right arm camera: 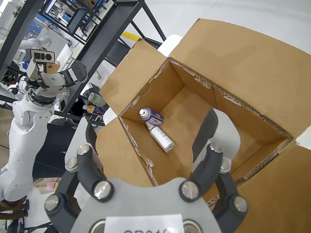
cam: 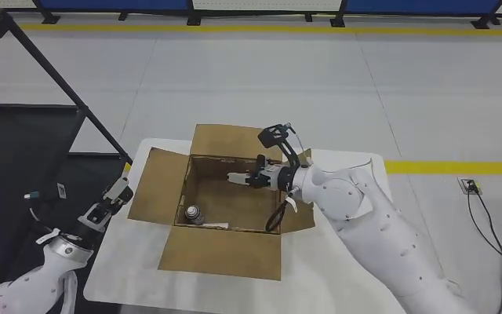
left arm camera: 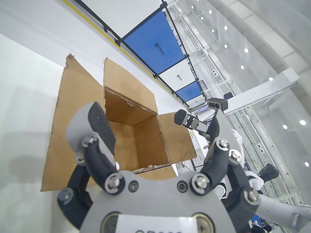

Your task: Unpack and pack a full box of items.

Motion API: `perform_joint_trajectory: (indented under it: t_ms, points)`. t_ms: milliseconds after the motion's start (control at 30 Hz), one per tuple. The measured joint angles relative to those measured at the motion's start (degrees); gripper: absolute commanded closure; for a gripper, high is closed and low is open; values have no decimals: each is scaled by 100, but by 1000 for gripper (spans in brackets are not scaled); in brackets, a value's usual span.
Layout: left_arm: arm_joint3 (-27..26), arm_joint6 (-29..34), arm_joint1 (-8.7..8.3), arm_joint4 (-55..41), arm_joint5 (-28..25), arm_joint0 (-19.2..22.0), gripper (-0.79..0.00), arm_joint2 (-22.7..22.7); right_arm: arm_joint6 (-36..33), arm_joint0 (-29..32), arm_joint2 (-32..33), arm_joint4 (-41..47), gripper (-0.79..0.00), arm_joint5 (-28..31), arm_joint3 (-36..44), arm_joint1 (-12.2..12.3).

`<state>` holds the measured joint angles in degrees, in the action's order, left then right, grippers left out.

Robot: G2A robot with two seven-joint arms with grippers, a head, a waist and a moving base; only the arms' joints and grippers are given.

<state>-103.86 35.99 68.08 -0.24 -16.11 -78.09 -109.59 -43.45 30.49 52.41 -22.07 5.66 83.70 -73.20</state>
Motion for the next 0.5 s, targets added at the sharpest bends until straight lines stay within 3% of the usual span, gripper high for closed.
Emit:
perform_joint_trajectory:
  t_ms: [300, 500]
  points:
    - [64, -630, -5, -353, 112, -500, -785, -480, 8, -740, -835, -925, -785, -195, -207, -276]
    - [69, -692, -5, -375, 151, -546, -785, -529, 8, -1061, -1080, -1095, -785, -379, -533, -399]
